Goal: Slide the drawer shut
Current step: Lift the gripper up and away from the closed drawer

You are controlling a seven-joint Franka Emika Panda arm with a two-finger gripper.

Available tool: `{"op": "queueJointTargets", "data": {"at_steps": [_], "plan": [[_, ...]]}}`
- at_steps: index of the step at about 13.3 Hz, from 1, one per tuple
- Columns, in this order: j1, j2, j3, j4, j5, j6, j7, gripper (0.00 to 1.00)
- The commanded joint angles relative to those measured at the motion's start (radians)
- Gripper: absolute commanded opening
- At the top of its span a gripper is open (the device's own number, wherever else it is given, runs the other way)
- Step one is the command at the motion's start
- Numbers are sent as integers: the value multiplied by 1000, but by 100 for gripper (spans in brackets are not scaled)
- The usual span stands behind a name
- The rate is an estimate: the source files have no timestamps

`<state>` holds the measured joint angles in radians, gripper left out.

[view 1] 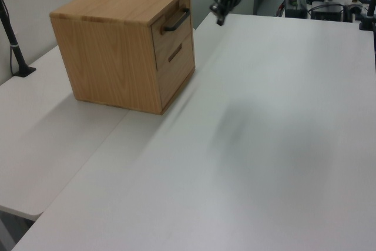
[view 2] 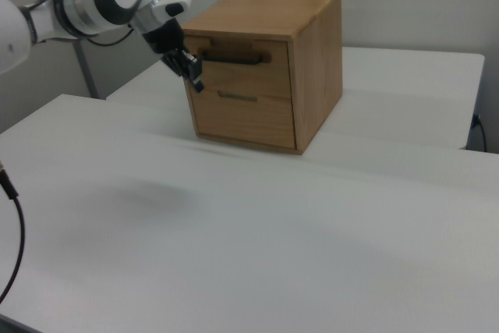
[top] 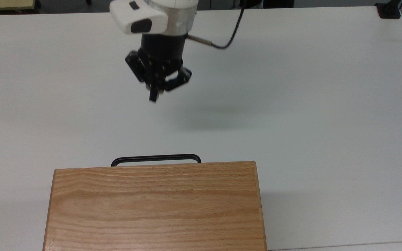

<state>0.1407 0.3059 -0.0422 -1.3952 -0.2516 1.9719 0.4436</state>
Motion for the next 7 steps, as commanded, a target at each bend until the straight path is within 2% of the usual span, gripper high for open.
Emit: {"op": "queueJointTargets", "data": {"at_steps": [1,2,4,6,7], "plan": [[-32,-215,2,-201,58,-108,-148,0],[-50,-281,2,-243,124,-167,-195,0],[-82,-382,2,-312,193,-235,-262,0],[-122,-425,2,-350,271,-252,-327,1],[-125,-433,5,-366,273,-249,-371,2]]}}
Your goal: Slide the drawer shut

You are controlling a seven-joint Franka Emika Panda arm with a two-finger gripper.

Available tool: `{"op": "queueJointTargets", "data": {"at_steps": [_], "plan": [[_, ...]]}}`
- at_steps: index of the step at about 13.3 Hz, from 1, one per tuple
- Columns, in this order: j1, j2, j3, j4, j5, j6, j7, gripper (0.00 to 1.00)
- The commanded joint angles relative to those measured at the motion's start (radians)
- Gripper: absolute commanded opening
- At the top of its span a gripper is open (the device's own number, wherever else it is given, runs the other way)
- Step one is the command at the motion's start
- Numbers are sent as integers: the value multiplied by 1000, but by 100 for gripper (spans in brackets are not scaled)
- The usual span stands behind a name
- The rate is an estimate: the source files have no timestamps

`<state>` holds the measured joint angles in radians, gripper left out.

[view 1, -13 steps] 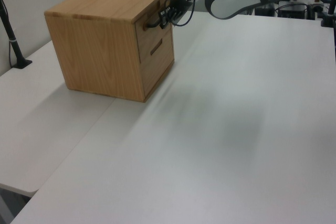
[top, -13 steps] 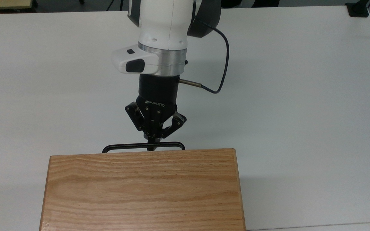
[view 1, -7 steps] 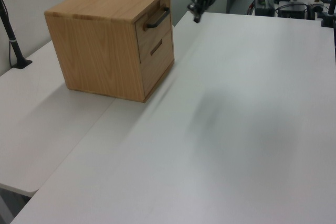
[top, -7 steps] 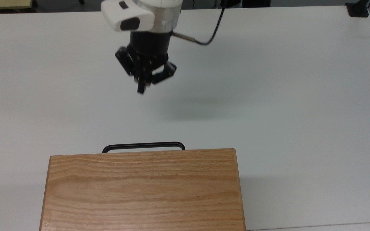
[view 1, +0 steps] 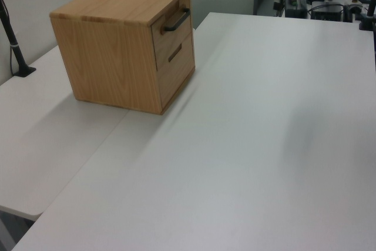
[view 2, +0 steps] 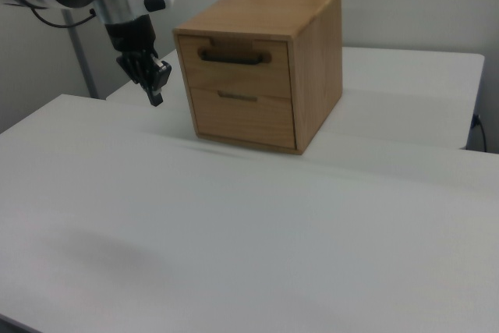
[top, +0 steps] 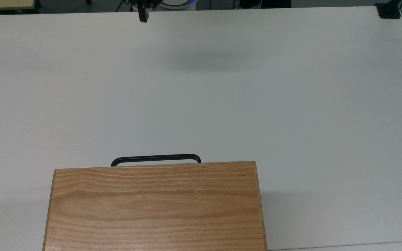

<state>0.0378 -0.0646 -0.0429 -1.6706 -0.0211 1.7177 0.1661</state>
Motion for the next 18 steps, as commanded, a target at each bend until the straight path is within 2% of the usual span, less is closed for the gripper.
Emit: {"op": "queueJointTargets", "data": {"at_steps": [1,2,4,5,18], "plan": [[-32,-55,9,-87,44,7,-109,6],[-39,-49,11,-83,44,7,-111,12],[-50,-47,11,-78,44,2,-100,91],[-49,-47,11,-61,38,-21,-109,100],[-47,-30,9,-54,30,-9,-120,100]]}}
